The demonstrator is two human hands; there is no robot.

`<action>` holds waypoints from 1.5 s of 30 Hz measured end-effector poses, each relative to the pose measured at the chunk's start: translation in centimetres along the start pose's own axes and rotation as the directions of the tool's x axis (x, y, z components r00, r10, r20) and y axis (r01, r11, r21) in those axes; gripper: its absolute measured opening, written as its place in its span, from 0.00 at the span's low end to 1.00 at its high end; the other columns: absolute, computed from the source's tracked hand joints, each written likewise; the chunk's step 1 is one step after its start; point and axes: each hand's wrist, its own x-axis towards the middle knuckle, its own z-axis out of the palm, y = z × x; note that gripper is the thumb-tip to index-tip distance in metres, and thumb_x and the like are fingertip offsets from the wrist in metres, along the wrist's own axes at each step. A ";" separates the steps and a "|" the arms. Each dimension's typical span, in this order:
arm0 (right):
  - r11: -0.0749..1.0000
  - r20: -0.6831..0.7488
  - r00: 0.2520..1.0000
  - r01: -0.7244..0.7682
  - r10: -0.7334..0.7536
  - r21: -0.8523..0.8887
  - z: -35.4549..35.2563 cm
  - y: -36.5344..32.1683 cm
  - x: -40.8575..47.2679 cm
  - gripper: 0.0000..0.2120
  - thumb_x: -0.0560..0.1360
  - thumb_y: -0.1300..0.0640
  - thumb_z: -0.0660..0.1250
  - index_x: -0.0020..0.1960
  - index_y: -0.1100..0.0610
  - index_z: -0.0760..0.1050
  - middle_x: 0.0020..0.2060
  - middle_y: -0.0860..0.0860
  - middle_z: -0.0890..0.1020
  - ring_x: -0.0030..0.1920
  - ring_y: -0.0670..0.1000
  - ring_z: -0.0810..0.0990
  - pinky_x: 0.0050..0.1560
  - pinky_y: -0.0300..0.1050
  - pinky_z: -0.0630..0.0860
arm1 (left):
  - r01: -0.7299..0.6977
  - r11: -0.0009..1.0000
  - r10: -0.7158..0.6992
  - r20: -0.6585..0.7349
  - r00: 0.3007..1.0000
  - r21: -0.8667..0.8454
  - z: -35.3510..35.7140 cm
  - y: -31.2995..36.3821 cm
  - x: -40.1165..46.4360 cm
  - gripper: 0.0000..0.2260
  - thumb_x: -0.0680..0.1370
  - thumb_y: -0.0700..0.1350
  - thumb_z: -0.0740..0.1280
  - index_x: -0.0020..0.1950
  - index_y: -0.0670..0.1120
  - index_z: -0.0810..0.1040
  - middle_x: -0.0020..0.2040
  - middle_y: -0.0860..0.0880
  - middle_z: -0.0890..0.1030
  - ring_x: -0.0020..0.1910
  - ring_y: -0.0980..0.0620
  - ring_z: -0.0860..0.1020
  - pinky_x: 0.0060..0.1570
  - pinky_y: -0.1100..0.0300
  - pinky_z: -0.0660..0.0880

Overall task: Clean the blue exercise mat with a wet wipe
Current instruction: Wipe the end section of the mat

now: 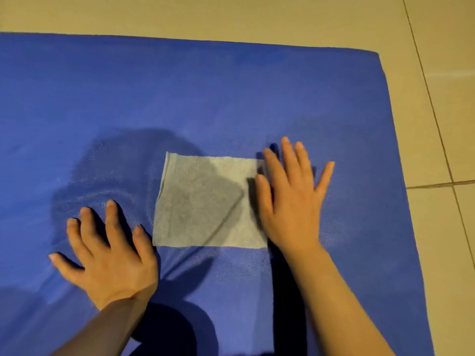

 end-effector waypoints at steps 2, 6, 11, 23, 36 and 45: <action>0.958 0.012 0.958 -0.285 0.285 -0.021 -1.0 4.9 0.7 0.25 0.80 0.46 0.49 0.71 0.54 0.70 0.75 0.54 0.65 0.77 0.55 0.57 0.73 0.67 0.45 | -0.003 1.000 0.003 -0.010 1.000 -0.005 -0.1 -0.1 0.1 0.26 0.79 0.52 0.53 0.76 0.44 0.65 0.77 0.39 0.61 0.78 0.38 0.55 0.68 0.26 0.49; 0.900 -0.053 0.901 -0.433 0.430 -0.056 -1.2 8.9 1.1 0.28 0.80 0.45 0.48 0.76 0.54 0.64 0.77 0.54 0.63 0.78 0.57 0.56 0.75 0.65 0.47 | -0.002 1.000 0.002 -0.029 1.000 -0.004 0.1 0.0 -0.1 0.25 0.80 0.52 0.54 0.75 0.44 0.66 0.76 0.39 0.62 0.77 0.38 0.55 0.67 0.26 0.51; 0.893 -0.093 0.892 -0.447 0.441 -0.049 -0.8 8.9 1.0 0.30 0.79 0.46 0.50 0.78 0.55 0.58 0.78 0.54 0.60 0.78 0.56 0.56 0.76 0.63 0.45 | 0.010 1.000 -0.009 -0.033 0.999 0.013 0.1 0.0 -0.1 0.25 0.80 0.53 0.53 0.74 0.44 0.68 0.75 0.40 0.64 0.77 0.39 0.57 0.69 0.28 0.49; 0.896 -0.103 0.894 -0.442 0.435 -0.052 -0.3 9.3 1.0 0.29 0.80 0.47 0.52 0.78 0.57 0.58 0.77 0.57 0.60 0.77 0.59 0.56 0.74 0.67 0.47 | 0.264 0.919 -0.249 0.088 0.964 -0.292 -4.3 3.4 1.9 0.30 0.76 0.57 0.57 0.74 0.41 0.68 0.73 0.40 0.68 0.74 0.41 0.64 0.74 0.39 0.58; 0.915 -0.145 0.909 -0.402 0.392 -0.046 0.6 10.5 0.3 0.27 0.82 0.46 0.50 0.78 0.55 0.55 0.77 0.58 0.59 0.76 0.60 0.57 0.69 0.71 0.57 | -0.249 0.968 0.249 0.083 0.965 -0.014 0.9 7.0 2.9 0.29 0.81 0.57 0.56 0.78 0.45 0.59 0.76 0.38 0.65 0.76 0.40 0.62 0.73 0.38 0.57; 0.895 -0.097 0.892 -0.445 0.441 -0.033 0.1 9.6 1.0 0.29 0.80 0.47 0.51 0.79 0.57 0.56 0.78 0.58 0.57 0.77 0.59 0.54 0.74 0.69 0.47 | 0.176 0.983 -0.183 0.157 0.971 0.056 0.9 8.0 3.8 0.35 0.78 0.60 0.41 0.81 0.43 0.54 0.80 0.37 0.51 0.80 0.38 0.50 0.75 0.39 0.45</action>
